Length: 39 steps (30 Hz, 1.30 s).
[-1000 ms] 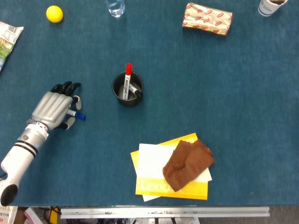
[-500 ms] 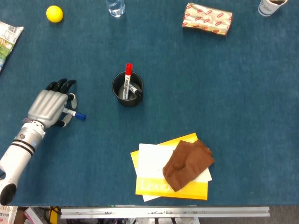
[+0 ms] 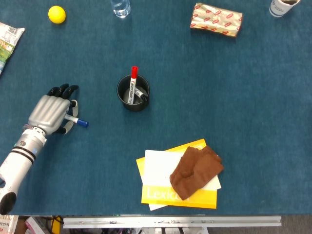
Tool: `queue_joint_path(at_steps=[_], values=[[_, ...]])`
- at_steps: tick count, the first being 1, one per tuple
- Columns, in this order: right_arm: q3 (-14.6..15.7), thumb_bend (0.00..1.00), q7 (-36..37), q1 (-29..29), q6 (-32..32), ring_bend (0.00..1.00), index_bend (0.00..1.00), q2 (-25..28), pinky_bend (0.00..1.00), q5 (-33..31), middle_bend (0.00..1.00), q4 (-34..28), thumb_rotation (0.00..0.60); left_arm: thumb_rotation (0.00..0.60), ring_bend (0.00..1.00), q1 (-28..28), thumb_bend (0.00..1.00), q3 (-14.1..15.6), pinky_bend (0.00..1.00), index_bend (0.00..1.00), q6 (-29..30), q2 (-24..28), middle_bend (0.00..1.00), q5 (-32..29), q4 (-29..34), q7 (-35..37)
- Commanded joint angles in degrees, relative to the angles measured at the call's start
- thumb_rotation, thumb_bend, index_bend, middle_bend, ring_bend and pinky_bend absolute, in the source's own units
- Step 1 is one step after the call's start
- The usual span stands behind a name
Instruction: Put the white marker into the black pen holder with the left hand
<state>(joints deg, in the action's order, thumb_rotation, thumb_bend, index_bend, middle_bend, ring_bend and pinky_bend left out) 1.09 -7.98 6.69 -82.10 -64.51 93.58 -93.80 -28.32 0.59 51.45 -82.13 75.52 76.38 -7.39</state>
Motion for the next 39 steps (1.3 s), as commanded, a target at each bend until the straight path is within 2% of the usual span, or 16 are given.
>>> queue_joint_path(at_steps=[1, 6, 20, 32, 39], values=[[0.01, 0.00, -0.01, -0.01, 0.01, 0.20, 0.30, 0.02, 0.26, -0.03, 0.32, -0.02, 0.600, 0.600, 0.00, -0.01, 0.34, 0.02, 0.12, 0.47, -0.04, -0.02, 0.06, -0.06, -0.03, -0.05], [0.03, 0.00, -0.02, 0.00, 0.10, 0.20, 0.30, 0.03, 0.26, -0.05, 0.32, -0.03, 0.600, 0.600, 0.00, 0.07, 0.34, 0.06, 0.12, 0.47, 0.16, -0.17, 0.06, -0.12, -0.14, -0.19], [0.00, 0.00, 0.07, -0.08, -0.11, 0.20, 0.30, 0.10, 0.26, -0.01, 0.32, -0.10, 0.600, 0.600, 0.01, 0.96, 0.34, -0.41, 0.12, 0.56, 2.26, -0.32, 0.08, 0.24, 0.48, 1.66], [0.02, 0.00, 0.03, -0.04, -0.03, 0.20, 0.30, 0.03, 0.26, 0.04, 0.32, -0.07, 0.600, 0.600, 0.01, 1.87, 0.34, -3.15, 0.12, 0.59, 7.84, 2.69, 0.08, -0.80, 11.93, -1.62], [0.00, 0.00, 0.17, -0.04, 0.03, 0.20, 0.30, 0.10, 0.26, -0.08, 0.32, -0.11, 0.600, 0.600, 0.01, 1.91, 0.34, -6.18, 0.12, 0.59, 11.96, 3.37, 0.08, -1.91, 17.53, -4.00]])
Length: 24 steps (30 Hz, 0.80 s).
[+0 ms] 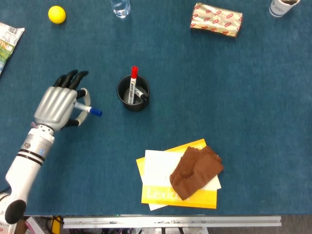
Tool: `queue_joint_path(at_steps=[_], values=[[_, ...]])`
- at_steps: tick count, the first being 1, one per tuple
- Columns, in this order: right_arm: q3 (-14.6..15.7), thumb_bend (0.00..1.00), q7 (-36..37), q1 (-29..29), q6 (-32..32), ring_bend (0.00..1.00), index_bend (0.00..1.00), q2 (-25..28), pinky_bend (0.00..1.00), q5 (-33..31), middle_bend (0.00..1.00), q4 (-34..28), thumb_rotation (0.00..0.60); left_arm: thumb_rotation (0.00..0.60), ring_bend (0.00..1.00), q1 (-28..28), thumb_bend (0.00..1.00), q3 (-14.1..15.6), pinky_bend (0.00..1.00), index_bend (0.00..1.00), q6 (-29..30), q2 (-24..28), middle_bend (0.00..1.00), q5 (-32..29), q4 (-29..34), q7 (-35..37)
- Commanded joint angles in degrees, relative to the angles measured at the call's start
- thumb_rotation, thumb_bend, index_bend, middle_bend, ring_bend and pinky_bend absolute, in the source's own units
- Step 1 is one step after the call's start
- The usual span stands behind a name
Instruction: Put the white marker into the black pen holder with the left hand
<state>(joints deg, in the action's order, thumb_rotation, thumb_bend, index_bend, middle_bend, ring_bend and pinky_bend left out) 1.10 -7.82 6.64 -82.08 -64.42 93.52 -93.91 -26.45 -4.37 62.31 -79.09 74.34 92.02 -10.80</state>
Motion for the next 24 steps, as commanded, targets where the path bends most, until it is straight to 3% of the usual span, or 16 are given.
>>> queue_joint_path(at_steps=[1, 11, 24], values=[[-0.03, 0.00, 0.01, 0.02, 0.04, 0.20, 0.30, 0.00, 0.26, -0.06, 0.32, 0.01, 0.600, 0.600, 0.01, 0.09, 0.34, -1.74, 0.12, 0.60, 1.77, 0.22, 0.08, -0.93, 2.66, -0.61], [0.15, 0.00, -0.07, -0.02, 0.12, 0.20, 0.30, -0.01, 0.26, 0.09, 0.32, -0.10, 0.600, 0.600, 0.01, 0.74, 0.34, -6.39, 0.12, 0.63, 11.34, -5.33, 0.08, 1.04, 6.97, -0.24], [0.25, 0.00, 0.14, 0.12, 0.58, 0.20, 0.30, -0.05, 0.26, -0.02, 0.32, 0.02, 0.600, 0.600, 0.01, -1.11, 0.34, -10.41, 0.12, 0.64, 6.38, -6.95, 0.08, -11.17, 15.42, 2.60]])
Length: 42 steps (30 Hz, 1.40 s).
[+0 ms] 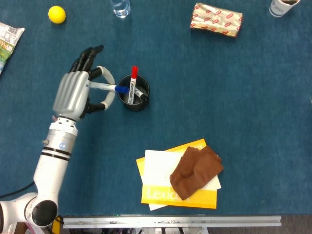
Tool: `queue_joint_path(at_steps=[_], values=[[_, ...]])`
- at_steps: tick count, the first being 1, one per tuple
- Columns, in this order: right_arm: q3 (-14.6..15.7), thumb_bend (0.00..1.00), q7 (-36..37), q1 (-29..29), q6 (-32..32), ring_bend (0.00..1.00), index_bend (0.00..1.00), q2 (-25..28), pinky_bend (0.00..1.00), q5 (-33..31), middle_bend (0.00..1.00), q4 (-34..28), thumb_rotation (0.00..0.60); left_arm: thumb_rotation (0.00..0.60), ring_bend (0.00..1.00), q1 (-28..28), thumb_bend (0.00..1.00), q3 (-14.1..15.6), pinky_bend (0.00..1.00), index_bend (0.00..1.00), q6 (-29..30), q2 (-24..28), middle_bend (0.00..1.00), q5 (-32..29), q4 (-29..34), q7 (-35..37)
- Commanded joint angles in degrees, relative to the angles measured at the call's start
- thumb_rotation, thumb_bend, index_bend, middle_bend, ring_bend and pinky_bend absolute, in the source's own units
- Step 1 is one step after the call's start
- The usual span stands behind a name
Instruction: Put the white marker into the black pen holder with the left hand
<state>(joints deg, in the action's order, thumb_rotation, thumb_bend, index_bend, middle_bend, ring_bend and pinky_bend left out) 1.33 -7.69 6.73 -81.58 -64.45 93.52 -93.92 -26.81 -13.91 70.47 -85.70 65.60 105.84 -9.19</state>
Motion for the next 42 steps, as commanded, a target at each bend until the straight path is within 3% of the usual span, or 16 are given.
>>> queue_joint_path(at_steps=[1, 10, 19, 38, 42], values=[[0.04, 0.00, 0.00, 0.04, 0.12, 0.20, 0.30, -0.04, 0.26, -0.01, 0.32, 0.05, 0.600, 0.600, 0.01, -1.00, 0.34, -1.09, 0.12, 0.64, -2.12, -0.60, 0.08, -2.73, 1.53, 1.40], [0.30, 0.00, -0.03, 0.13, 0.49, 0.20, 0.30, -0.28, 0.26, 0.16, 0.32, 0.19, 0.600, 0.600, 0.01, -2.23, 0.34, -1.64, 0.12, 0.65, -4.85, -5.45, 0.08, 0.56, -3.30, 13.25], [0.43, 0.00, 0.20, 0.09, 0.44, 0.20, 0.30, -0.15, 0.26, 0.28, 0.32, 0.07, 0.600, 0.600, 0.01, -2.95, 0.34, -2.37, 0.12, 0.65, -5.13, -8.80, 0.08, 2.57, -6.69, 20.33], [0.48, 0.00, 0.30, -0.03, 0.19, 0.20, 0.30, -0.13, 0.26, 0.39, 0.32, 0.00, 0.600, 0.600, 0.01, -2.63, 0.34, -0.97, 0.12, 0.65, -5.59, -12.49, 0.08, 2.22, -12.69, 24.09], [0.45, 0.00, 0.42, -0.06, 0.10, 0.20, 0.30, -0.03, 0.26, 0.38, 0.32, -0.02, 0.600, 0.600, 0.01, -2.64, 0.34, -0.60, 0.12, 0.55, -6.49, -12.41, 0.08, 2.63, -13.60, 25.33]])
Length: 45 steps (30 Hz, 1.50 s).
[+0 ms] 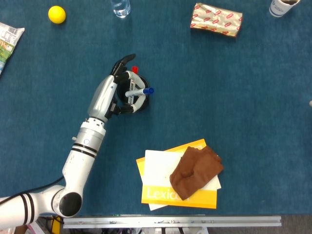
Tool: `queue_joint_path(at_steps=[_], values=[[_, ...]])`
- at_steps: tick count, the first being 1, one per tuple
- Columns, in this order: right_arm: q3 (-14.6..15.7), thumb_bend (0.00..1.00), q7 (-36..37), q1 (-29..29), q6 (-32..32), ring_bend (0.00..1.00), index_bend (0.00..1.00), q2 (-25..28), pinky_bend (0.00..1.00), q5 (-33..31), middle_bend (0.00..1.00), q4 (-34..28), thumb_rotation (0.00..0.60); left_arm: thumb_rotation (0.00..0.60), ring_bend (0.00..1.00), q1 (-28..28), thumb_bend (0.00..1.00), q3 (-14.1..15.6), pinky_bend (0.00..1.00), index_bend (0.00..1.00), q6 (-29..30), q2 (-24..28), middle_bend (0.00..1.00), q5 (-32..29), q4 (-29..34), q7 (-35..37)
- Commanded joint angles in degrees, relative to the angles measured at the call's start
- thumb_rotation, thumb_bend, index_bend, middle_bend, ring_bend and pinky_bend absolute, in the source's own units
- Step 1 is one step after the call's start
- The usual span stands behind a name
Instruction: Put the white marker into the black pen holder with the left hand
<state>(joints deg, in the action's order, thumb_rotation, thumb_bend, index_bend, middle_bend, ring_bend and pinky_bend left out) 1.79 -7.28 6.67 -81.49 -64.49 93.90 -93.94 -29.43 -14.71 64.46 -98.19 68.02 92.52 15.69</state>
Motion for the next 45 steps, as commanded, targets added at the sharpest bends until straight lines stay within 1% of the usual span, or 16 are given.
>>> queue_joint_path(at_steps=[1, 5, 6, 8, 10, 12, 16, 19, 23, 26, 31, 34, 38, 40, 42, 45], values=[[-0.01, 0.00, 0.01, 0.01, 0.03, 0.20, 0.30, 0.01, 0.26, -0.02, 0.32, 0.00, 0.600, 0.600, 0.01, -0.06, 0.34, 0.30, 0.12, 0.49, -0.79, 0.21, 0.07, 0.27, -0.35, 0.66], [0.01, 0.00, -0.04, 0.02, 0.08, 0.20, 0.30, 0.00, 0.26, -0.02, 0.32, 0.01, 0.600, 0.600, 0.00, -0.26, 0.34, 0.55, 0.12, 0.25, -2.42, 1.07, 0.02, -0.21, 0.14, 1.03], [0.02, 0.00, -0.06, 0.01, 0.07, 0.20, 0.30, -0.01, 0.26, -0.01, 0.32, 0.01, 0.600, 0.600, 0.00, -0.30, 0.32, 0.57, 0.12, 0.22, -2.69, 1.24, 0.01, -0.41, 0.27, 0.94], [0.04, 0.00, -0.08, -0.02, 0.02, 0.20, 0.30, 0.00, 0.26, 0.04, 0.32, -0.02, 0.600, 0.600, 0.00, -0.32, 0.26, 0.61, 0.11, 0.15, -3.12, 1.55, 0.00, -0.78, 0.54, 0.79], [0.03, 0.00, -0.12, -0.04, -0.01, 0.20, 0.30, -0.02, 0.26, 0.03, 0.32, 0.00, 0.600, 0.600, 0.00, -0.32, 0.21, 0.65, 0.11, 0.10, -3.40, 1.86, 0.00, -1.06, 0.69, 0.58], [0.03, 0.00, -0.14, -0.04, 0.01, 0.20, 0.30, -0.03, 0.26, 0.01, 0.32, 0.00, 0.600, 0.600, 0.00, -0.32, 0.17, 0.80, 0.11, 0.08, -3.81, 2.32, 0.00, -1.22, 0.91, 0.39], [-0.01, 0.00, -0.08, -0.09, -0.09, 0.20, 0.30, 0.07, 0.26, -0.03, 0.32, -0.07, 0.600, 0.600, 0.00, -0.14, 0.15, 1.39, 0.11, 0.08, -4.97, 4.75, 0.00, -1.23, 2.73, -0.02], [-0.10, 0.00, 0.07, -0.19, -0.47, 0.20, 0.30, 0.22, 0.26, 0.07, 0.32, -0.18, 0.600, 0.600, 0.00, 0.30, 0.15, 2.10, 0.11, 0.13, -4.85, 8.52, 0.00, -0.36, 4.97, -2.25], [-0.13, 0.00, -0.12, -0.28, -0.64, 0.20, 0.30, 0.23, 0.26, 0.07, 0.32, -0.26, 0.600, 0.600, 0.00, 1.84, 0.15, 3.51, 0.11, 0.18, -1.16, 13.34, 0.00, 3.20, 7.20, -7.02], [-0.02, 0.00, -0.51, -0.38, -0.84, 0.20, 0.30, 0.10, 0.26, 0.39, 0.32, -0.38, 0.600, 0.600, 0.00, 3.50, 0.15, 4.91, 0.11, 0.22, 2.12, 18.16, 0.00, 6.69, 9.21, -10.67], [0.03, 0.00, -1.17, -0.41, -0.62, 0.20, 0.30, -0.17, 0.26, 0.29, 0.32, -0.29, 0.600, 0.600, 0.00, 6.07, 0.15, 6.97, 0.11, 0.26, 7.04, 24.96, 0.01, 12.85, 10.82, -14.22], [0.04, 0.00, -1.57, -0.39, -0.39, 0.20, 0.30, -0.31, 0.26, 0.11, 0.32, -0.20, 0.600, 0.600, 0.01, 7.67, 0.15, 9.56, 0.11, 0.27, 9.88, 28.88, 0.02, 18.86, 9.96, -15.66], [0.02, 0.00, -2.51, -0.40, -0.19, 0.20, 0.30, -0.64, 0.26, -0.07, 0.32, -0.07, 0.600, 0.600, 0.01, 9.85, 0.15, 14.34, 0.11, 0.27, 12.07, 33.32, 0.04, 26.11, 7.96, -15.60], [0.02, 0.00, -3.00, -0.47, -0.28, 0.20, 0.30, -0.76, 0.26, -0.07, 0.32, -0.09, 0.600, 0.600, 0.01, 10.85, 0.15, 15.97, 0.11, 0.27, 13.45, 34.58, 0.06, 28.92, 6.84, -17.59], [-0.04, 0.00, -3.50, -0.55, -0.40, 0.20, 0.30, -0.94, 0.26, -0.12, 0.32, -0.02, 0.600, 0.600, 0.02, 12.61, 0.15, 17.12, 0.11, 0.29, 16.07, 34.86, 0.07, 31.13, 5.61, -20.89], [-0.18, 0.00, -4.13, -0.64, -0.44, 0.20, 0.30, -1.09, 0.26, -0.42, 0.32, 0.10, 0.600, 0.600, 0.03, 14.84, 0.15, 18.53, 0.11, 0.30, 19.15, 34.99, 0.10, 32.79, 4.45, -20.83]])
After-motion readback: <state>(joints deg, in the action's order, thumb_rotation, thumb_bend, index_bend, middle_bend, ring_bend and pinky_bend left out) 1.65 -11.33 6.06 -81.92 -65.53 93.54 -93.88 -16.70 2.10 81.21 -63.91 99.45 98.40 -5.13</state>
